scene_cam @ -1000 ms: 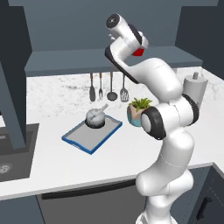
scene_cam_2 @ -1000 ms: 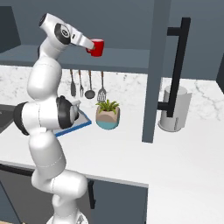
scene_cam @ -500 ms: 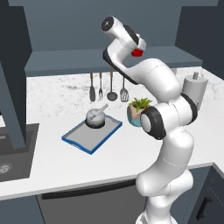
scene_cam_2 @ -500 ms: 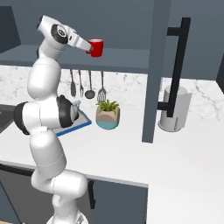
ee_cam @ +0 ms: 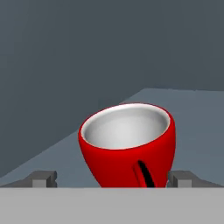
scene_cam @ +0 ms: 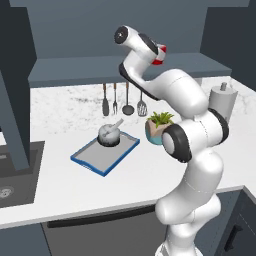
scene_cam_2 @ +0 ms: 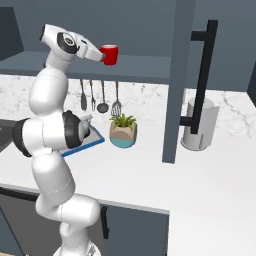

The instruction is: Pick the kettle from the counter and place it on the tray. Then pick the mug from the cabinet and place it on the tray. Then close the cabinet doors.

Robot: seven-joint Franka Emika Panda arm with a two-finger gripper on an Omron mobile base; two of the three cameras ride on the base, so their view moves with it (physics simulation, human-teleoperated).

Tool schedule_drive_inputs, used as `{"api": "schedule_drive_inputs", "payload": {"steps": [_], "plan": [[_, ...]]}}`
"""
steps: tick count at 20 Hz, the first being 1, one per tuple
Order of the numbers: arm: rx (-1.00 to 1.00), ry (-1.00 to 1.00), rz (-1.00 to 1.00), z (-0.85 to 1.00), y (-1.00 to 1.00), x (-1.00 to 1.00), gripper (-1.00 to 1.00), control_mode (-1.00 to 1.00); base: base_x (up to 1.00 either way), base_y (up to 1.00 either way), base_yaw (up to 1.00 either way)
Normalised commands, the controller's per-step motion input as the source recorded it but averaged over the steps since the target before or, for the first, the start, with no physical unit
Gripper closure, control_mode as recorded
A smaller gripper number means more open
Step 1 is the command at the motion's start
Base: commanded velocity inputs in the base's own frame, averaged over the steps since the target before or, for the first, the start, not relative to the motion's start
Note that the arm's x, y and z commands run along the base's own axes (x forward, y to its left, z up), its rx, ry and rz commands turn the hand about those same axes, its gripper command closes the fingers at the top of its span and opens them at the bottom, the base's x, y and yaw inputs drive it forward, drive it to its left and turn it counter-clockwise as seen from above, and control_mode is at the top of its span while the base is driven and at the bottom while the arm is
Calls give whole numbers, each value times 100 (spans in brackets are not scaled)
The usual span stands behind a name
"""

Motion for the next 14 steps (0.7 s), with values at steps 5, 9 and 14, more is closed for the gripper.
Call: {"api": "schedule_drive_inputs", "payload": {"steps": [5, 9, 14], "plan": [[0, -1, 0, -8, -1, 4, -100, -100, 0, 0, 0], [-3, -2, 0, 0, 0, 0, 100, -100, 0, 0, 0], [-4, -4, 0, 0, -2, -1, 100, -100, 0, 0, 0]]}}
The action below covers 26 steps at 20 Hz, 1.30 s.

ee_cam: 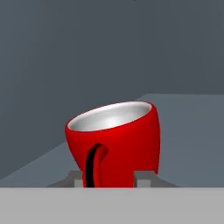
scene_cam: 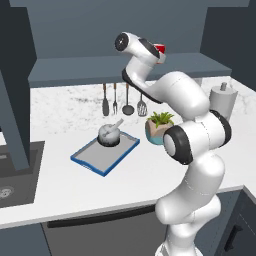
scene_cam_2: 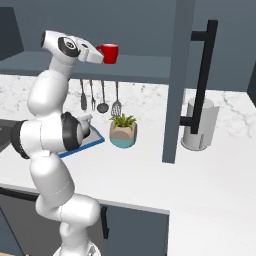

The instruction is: Pick the kettle from the counter and place it on the tray. Then pick the mug from the cabinet and place it on the tray. Then close the cabinet doors.

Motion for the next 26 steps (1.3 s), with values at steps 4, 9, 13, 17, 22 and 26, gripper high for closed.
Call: {"api": "schedule_drive_inputs", "payload": {"steps": [4, 9, 13, 17, 22, 26], "plan": [[-5, -3, 0, 0, 0, -10, 100, -100, 0, 0, 0], [-2, 0, 0, -1, 5, -36, 100, -100, 0, 0, 0], [0, 0, 0, -3, 8, -66, 100, -100, 0, 0, 0], [5, 0, 7, 0, 17, -84, 100, -100, 0, 0, 0], [16, 2, 41, -1, 26, -88, 100, -100, 0, 0, 0], [23, 13, 67, -4, 19, -74, 100, -100, 0, 0, 0]]}}
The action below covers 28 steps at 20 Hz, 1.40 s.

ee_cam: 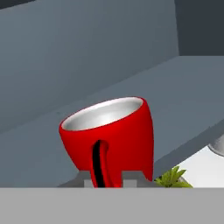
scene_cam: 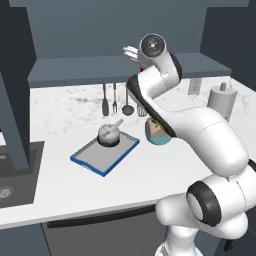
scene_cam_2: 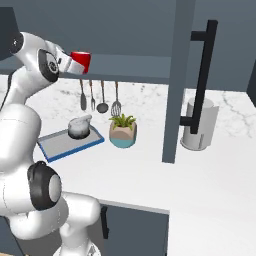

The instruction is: Pick the kettle from the counter and place it on the tray. Then pick the mug from the cabinet and place it on the tray. Then close the cabinet doors.

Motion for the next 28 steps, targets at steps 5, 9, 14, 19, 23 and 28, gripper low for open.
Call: {"api": "schedule_drive_inputs", "payload": {"steps": [5, 9, 14, 19, 23, 28], "plan": [[20, 8, 76, -7, 12, -69, 100, -100, 0, 0, 0], [25, 3, 72, -16, 10, -76, 100, -100, 0, 0, 0], [20, 2, 61, -26, 25, -83, 100, -100, 0, 0, 0], [-1, 0, 55, -40, 44, -54, 100, -100, 0, 0, 0], [-14, 0, 41, -55, 32, -30, 100, -100, 0, 0, 0], [-23, -12, 29, -71, 21, -25, 100, -100, 0, 0, 0]]}}
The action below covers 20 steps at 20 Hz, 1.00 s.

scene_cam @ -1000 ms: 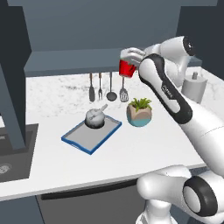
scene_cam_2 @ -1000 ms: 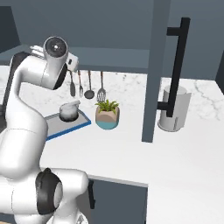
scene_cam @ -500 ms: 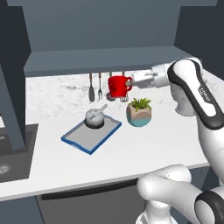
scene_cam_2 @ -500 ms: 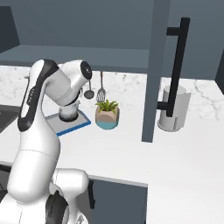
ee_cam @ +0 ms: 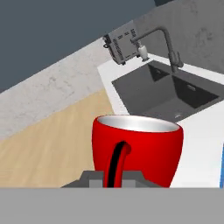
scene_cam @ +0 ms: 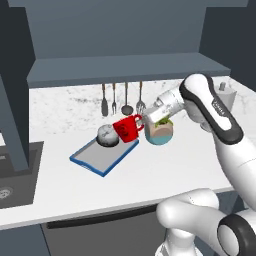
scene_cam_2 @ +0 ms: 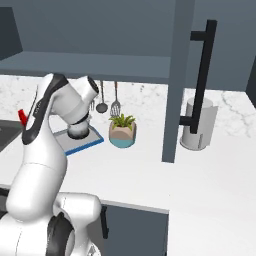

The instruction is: Pick the kettle from the counter and place it on the tray. Then pick the mug from the cabinet and place it on the tray. Then close the cabinet doors.

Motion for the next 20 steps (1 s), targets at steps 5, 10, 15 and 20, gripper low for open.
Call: {"api": "schedule_drive_inputs", "payload": {"steps": [5, 10, 15, 20], "plan": [[-5, -39, 4, -51, 21, 1, 100, -100, 0, 0, 0], [6, -44, -2, -41, 19, 0, 100, -100, 0, 0, 0], [15, -23, -8, -46, 11, 24, 100, -100, 0, 0, 0], [1, -4, 0, -38, 1, 67, 100, -100, 0, 0, 0]]}}
